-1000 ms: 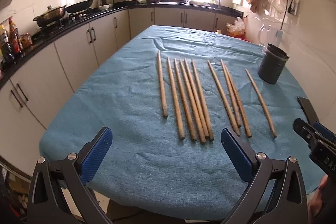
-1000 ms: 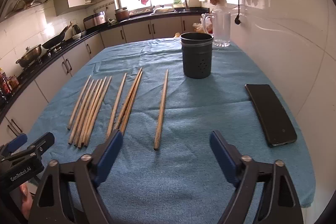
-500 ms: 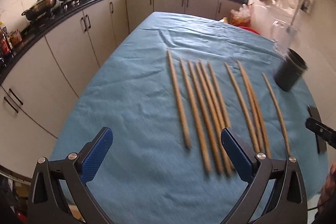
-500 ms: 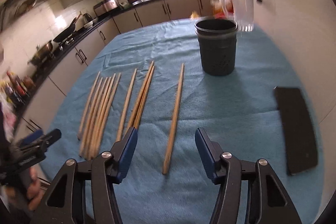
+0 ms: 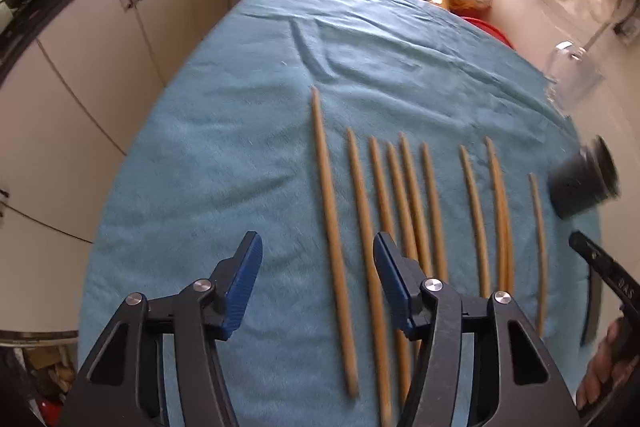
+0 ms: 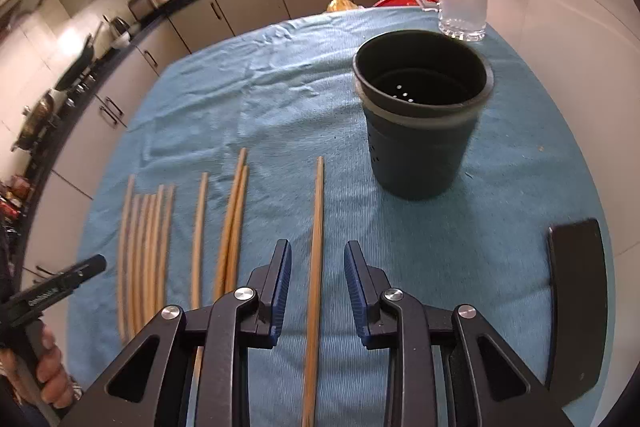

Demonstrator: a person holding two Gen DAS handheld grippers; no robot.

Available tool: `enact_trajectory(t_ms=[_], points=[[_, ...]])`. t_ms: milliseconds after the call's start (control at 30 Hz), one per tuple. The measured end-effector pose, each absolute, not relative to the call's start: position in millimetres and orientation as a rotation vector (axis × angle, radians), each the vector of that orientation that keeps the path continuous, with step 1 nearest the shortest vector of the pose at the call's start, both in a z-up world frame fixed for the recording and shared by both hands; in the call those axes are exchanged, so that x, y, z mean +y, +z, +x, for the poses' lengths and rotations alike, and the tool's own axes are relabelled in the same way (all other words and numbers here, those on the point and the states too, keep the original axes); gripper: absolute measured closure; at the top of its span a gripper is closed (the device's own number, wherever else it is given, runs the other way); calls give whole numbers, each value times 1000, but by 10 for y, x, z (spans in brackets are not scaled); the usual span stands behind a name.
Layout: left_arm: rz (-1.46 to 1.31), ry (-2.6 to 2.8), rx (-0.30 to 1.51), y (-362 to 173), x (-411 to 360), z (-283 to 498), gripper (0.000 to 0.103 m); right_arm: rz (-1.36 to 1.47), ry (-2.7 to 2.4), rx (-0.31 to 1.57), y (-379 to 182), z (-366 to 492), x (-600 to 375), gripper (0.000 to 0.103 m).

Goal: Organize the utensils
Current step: 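Lower the left tool onto a wooden chopstick and close it while the right tool grasps another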

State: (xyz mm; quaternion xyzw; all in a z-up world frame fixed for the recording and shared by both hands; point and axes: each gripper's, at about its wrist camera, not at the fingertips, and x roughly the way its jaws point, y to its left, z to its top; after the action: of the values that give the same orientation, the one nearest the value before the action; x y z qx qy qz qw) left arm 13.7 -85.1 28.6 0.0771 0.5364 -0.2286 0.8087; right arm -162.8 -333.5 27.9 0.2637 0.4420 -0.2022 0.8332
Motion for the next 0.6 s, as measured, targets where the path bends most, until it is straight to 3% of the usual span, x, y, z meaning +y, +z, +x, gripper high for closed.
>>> enact_trajectory(t_ms=[67,400,500,600], points=[[181,-505,1154,273,-923,204,51,568,-434,964,200,-1520,-3384,74],[209,-487,1200,200,-1063,504,52,491,-487,1060,-34,-1220,-3396,74],[227,-468,1220,119,-1122,560,65,483,-499,1075,-71,-1173,-3401,74],[229,-456,1242,42,-1185,644,67,465,-508,1088,-87,-1121,-3418,74]])
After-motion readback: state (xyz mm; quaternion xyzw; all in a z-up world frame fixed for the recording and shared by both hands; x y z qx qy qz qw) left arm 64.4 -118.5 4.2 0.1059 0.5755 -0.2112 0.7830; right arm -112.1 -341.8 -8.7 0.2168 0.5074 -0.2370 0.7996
